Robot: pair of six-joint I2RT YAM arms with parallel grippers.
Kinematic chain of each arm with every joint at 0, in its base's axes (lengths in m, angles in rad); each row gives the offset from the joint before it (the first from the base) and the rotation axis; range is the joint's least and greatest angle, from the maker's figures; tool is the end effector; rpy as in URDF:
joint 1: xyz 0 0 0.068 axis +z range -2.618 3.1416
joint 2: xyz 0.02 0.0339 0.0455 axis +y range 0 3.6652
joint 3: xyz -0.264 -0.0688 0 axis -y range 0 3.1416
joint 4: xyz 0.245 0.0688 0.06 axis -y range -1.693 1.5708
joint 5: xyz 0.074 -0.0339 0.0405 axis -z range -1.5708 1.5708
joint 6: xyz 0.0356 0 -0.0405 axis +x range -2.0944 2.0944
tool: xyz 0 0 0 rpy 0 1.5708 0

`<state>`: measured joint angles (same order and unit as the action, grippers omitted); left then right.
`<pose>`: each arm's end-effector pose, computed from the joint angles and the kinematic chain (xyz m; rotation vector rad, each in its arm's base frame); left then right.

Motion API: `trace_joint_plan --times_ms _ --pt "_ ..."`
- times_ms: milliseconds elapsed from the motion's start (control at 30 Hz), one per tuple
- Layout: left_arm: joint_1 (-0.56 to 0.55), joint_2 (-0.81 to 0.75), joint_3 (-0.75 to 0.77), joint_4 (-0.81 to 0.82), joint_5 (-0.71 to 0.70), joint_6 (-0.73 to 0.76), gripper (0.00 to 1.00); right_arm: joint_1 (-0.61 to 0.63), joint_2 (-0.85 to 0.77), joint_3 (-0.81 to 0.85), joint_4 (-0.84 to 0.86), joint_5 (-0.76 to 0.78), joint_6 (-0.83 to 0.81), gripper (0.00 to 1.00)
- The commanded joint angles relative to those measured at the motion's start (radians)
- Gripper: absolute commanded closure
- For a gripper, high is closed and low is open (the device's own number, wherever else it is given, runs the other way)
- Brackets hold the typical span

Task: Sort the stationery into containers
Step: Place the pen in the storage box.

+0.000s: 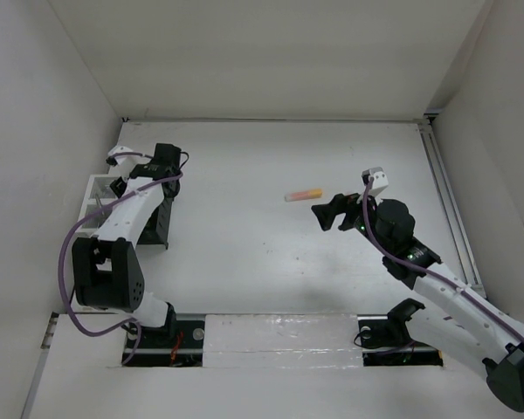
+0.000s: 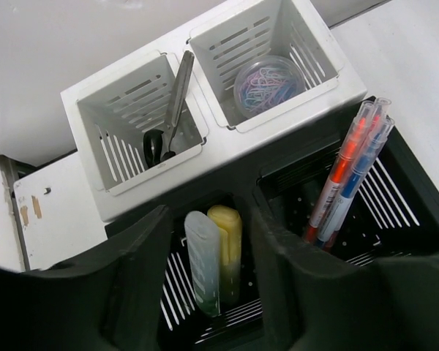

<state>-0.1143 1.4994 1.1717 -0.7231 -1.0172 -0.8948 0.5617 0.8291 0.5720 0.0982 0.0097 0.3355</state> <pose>0.3000 -0.0040 0.2743 -1.0930 1.8338 0.7591 0.1712 0.1073 0.2865 -0.1930 1.7637 0.6482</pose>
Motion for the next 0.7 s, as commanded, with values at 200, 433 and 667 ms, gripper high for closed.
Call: trace_joint_plan --times_ms 200,433,667 --pt "0.001 -0.260 -0.009 0.134 0.061 0.132 0.04 -0.008 -0.007 -0.009 0.064 -0.011 -0.013 0.00" --pt "-0.013 -0.318 0.020 0.343 0.598 0.418 0.00 -0.008 0.002 -0.009 0.049 0.074 0.007 0.00" --pt "-0.545 0.266 0.612 0.047 0.404 0.361 0.00 -0.017 -0.060 0.049 -0.136 0.316 0.083 0.00"
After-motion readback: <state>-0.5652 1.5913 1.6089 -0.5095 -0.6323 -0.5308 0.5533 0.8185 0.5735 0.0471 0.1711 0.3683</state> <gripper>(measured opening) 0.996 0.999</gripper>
